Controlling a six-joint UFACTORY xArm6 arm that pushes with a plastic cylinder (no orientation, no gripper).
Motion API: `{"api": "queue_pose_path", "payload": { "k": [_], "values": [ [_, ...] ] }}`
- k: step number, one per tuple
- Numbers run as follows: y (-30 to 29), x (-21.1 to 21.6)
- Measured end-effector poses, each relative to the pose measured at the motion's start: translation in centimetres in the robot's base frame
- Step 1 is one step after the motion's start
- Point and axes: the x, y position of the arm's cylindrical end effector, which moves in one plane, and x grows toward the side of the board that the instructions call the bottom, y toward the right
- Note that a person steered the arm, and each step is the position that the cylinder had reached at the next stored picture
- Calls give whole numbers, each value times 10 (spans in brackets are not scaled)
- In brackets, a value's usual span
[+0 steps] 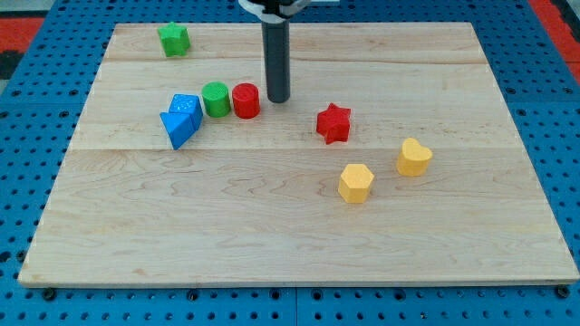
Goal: Slide the red circle to the top center of the board
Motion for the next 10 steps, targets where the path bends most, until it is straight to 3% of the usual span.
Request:
{"api": "queue_pose_path", "payload": {
  "k": [1, 2, 4, 5, 9, 10],
  "values": [
    [-13, 54],
    [-72, 38],
    [-60, -63],
    [-40, -77],
    [10, -59],
    [8, -101]
  ]
}}
